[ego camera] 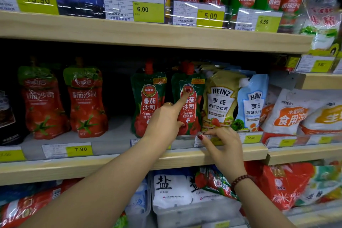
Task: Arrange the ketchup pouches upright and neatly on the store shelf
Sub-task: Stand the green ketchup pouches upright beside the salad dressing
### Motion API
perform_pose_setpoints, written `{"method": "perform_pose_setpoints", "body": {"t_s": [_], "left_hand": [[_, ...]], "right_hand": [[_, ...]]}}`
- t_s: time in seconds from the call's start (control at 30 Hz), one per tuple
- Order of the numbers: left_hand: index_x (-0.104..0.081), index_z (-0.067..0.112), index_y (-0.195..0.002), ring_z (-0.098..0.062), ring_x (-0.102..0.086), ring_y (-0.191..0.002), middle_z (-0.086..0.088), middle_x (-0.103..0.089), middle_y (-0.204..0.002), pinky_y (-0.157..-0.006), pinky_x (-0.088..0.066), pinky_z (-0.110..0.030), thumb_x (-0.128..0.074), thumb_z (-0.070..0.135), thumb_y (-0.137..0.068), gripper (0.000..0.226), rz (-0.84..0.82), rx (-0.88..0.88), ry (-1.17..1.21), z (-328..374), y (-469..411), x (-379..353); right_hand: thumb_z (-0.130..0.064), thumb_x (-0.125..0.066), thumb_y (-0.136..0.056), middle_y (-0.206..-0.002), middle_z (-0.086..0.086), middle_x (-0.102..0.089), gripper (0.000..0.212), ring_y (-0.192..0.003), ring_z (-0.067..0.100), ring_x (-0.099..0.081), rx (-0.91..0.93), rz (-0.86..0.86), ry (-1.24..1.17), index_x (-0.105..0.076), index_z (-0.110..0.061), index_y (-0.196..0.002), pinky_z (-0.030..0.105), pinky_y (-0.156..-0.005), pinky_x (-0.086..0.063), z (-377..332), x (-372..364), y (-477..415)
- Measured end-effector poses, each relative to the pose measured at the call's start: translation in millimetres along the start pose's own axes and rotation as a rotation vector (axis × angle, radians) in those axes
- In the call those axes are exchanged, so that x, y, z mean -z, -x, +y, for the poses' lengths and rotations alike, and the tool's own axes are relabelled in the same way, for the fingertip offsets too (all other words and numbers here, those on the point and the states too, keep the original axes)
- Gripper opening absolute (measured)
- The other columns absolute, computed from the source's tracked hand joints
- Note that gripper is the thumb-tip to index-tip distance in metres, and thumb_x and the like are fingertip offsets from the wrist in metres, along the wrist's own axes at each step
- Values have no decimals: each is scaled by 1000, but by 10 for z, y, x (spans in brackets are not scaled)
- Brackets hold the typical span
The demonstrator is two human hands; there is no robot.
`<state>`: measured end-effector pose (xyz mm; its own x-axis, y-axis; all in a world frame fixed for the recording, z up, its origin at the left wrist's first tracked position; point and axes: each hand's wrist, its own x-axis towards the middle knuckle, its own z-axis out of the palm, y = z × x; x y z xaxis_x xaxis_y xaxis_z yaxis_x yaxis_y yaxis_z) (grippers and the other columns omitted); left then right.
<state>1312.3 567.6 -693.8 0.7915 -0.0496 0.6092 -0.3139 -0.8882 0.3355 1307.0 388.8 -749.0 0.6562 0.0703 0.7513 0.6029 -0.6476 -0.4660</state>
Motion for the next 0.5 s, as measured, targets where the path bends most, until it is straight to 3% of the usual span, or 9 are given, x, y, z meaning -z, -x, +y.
{"method": "perform_pose_setpoints", "body": {"t_s": [0.2,0.5], "left_hand": [[-12,45,-143,-18,-58,-78,-7,-57,-96,-68,-48,-29,-70,12,-80,92,11,-4,-10,4,-17,-17],[-9,44,-144,-24,-61,-91,-10,-58,-101,-79,-53,-36,-68,11,-81,92,-21,-14,17,13,27,15]], "right_hand": [[-25,-73,-76,-73,-13,-59,9,-77,10,-53,-1,8,14,-65,-21,-74,31,-77,-39,-10,-3,-2],[-28,-71,-77,-73,-13,-59,9,-77,11,-53,2,7,7,-65,-22,-74,32,-77,-40,-8,-5,2]]}}
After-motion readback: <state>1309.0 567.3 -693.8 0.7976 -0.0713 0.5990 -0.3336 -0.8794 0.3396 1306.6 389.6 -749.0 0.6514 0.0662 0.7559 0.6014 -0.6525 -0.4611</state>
